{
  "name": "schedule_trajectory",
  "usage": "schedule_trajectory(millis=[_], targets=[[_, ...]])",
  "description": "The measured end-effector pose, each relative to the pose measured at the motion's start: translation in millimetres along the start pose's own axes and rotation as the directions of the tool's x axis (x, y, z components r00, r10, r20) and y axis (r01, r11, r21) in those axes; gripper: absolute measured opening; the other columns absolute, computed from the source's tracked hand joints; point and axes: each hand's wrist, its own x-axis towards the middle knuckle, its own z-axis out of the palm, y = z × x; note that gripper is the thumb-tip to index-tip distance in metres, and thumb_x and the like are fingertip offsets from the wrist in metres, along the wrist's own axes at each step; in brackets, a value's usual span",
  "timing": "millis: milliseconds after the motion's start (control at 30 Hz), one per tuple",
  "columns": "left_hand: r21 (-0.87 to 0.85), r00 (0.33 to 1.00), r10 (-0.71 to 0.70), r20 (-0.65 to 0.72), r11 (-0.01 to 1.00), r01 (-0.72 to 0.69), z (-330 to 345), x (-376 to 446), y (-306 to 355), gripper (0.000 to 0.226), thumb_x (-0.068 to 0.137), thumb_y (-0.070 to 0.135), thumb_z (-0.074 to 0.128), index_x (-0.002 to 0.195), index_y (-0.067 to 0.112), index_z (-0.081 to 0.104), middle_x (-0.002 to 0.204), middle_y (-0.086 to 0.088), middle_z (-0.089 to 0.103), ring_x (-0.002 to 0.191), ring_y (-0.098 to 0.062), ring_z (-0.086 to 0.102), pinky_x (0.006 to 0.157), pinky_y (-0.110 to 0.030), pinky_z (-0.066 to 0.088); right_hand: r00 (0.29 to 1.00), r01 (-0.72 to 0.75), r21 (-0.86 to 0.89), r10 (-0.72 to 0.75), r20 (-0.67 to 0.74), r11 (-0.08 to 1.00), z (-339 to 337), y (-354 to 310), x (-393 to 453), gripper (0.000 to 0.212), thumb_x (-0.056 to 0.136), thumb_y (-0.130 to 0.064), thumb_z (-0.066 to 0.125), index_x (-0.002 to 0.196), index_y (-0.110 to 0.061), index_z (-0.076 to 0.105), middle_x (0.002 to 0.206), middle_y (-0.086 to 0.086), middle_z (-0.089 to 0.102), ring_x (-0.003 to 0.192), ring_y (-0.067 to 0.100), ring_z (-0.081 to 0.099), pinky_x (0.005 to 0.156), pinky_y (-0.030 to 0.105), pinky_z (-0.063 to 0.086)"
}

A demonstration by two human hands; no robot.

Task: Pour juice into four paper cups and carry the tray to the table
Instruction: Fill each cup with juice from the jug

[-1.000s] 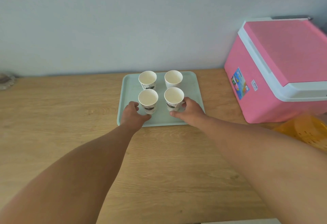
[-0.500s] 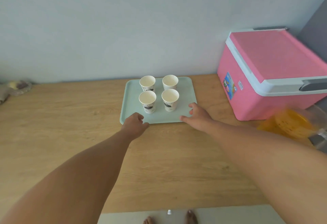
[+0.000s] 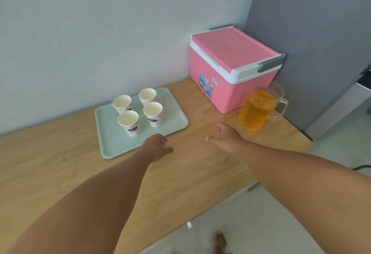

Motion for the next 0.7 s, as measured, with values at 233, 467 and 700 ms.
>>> schedule_trajectory(millis=[233,467,700], targets=[[0.041,0.987,0.135,0.082,0.990,-0.139,39.2,10.2,62.2,0.046,0.085,0.038,0.079,0.124,0.015,0.067,0.118,-0.002,0.068,0.107,-0.021,0.065,0.092,-0.034,0.055,0.992,-0.127,-0.014,0.127,-0.014,0.992,-47.1,74.9,-27.3,0.077,0.091,-0.049,0.074,0.156,-0.023,0.042,0.157,0.005,0.050,0.140,0.029,0.052,0.107,0.043,0.049],[0.062,0.972,0.211,0.101,0.974,-0.218,89.4,21.3,130.0,0.047,0.092,0.043,0.071,0.128,0.014,0.064,0.123,-0.004,0.068,0.106,-0.021,0.064,0.090,-0.031,0.051,0.972,-0.199,0.000,0.197,-0.132,0.980,-103.7,141.0,-36.3,0.062,0.099,-0.051,0.062,0.149,-0.020,0.047,0.149,0.009,0.057,0.130,0.031,0.059,0.101,0.044,0.053],[-0.031,0.971,0.230,0.063,0.973,-0.228,127.0,32.8,203.0,0.063,0.096,0.055,0.060,0.142,0.013,0.054,0.127,-0.002,0.067,0.121,-0.025,0.061,0.100,-0.035,0.048,0.927,-0.121,0.097,0.147,-0.346,0.988,-143.8,156.0,-10.5,0.055,0.106,-0.061,0.037,0.136,-0.018,0.056,0.131,0.006,0.063,0.114,0.024,0.060,0.085,0.039,0.048]])
